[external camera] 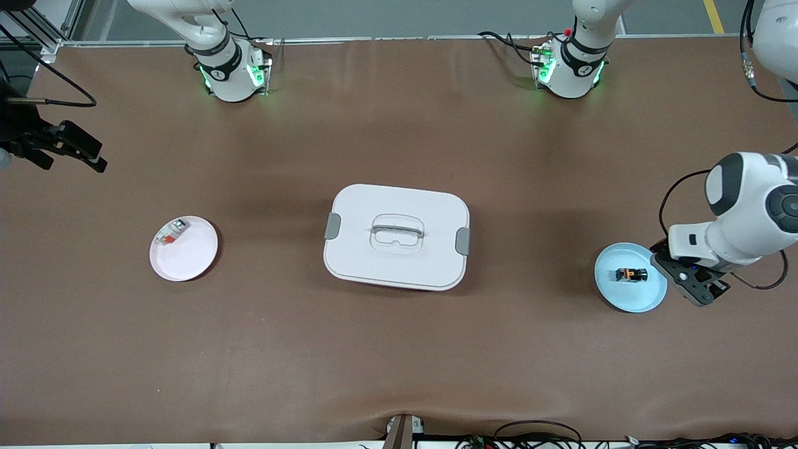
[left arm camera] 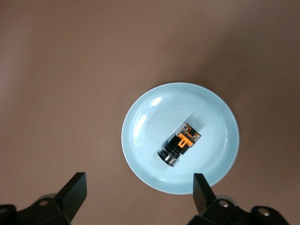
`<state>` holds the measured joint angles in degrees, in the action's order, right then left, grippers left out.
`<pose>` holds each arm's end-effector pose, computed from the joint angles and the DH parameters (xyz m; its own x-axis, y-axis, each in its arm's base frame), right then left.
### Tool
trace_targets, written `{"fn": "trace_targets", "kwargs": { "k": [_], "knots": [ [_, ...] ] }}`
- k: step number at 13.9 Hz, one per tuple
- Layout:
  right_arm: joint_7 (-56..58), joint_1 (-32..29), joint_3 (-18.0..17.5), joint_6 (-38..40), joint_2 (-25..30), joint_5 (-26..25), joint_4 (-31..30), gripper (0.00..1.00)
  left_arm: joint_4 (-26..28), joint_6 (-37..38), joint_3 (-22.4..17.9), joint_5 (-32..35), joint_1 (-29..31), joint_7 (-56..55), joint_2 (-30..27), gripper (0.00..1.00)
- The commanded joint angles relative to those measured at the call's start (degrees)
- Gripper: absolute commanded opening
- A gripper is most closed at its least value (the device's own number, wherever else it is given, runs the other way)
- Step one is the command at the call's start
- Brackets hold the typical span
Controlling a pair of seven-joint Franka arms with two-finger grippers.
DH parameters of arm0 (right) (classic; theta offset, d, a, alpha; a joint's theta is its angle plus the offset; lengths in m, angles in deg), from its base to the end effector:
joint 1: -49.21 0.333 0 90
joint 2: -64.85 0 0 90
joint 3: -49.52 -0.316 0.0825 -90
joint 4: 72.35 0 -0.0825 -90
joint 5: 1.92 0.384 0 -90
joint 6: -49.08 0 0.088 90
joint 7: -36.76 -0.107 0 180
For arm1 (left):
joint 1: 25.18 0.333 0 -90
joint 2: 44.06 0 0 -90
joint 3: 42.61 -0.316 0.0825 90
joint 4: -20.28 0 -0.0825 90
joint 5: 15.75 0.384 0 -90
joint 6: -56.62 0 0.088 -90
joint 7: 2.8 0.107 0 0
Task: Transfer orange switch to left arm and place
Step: 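Open the left gripper and release the switch on the blue plate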
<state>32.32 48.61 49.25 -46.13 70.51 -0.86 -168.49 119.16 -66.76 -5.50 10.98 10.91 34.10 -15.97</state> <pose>0.5321 -0.0011 0.6355 0.9931 -0.0848 0.0808 -0.0831 -0.9962 -0.0244 0.6606 0.0519 0.3511 0.6632 -0.7479 -0.0301 -0.7453 -0.6562 -0.1178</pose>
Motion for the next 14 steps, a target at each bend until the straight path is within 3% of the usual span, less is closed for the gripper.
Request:
{"fn": "trace_targets", "kwargs": {
  "k": [1,5,10,14],
  "knots": [
    [-0.30,-0.81,-0.79,1.07,-0.65,-0.88,1.48,1.00,-6.49,9.62,2.87,-1.15,0.12,-12.93,-0.05,1.00],
    [-0.13,-0.63,-0.88,1.07,-0.65,-0.88,1.48,1.00,-9.40,11.76,5.51,-4.49,0.21,-32.55,-1.19,1.00],
    [-0.04,-0.63,-0.88,1.07,-0.65,-0.88,1.48,1.00,-16.17,22.64,10.16,-6.34,0.21,-54.70,-2.42,1.00],
    [-0.22,-0.72,-0.88,0.90,-0.74,-0.88,1.57,1.00,-18.11,26.79,12.29,-6.34,0.30,-57.46,-4.35,1.00]
  ]
}}
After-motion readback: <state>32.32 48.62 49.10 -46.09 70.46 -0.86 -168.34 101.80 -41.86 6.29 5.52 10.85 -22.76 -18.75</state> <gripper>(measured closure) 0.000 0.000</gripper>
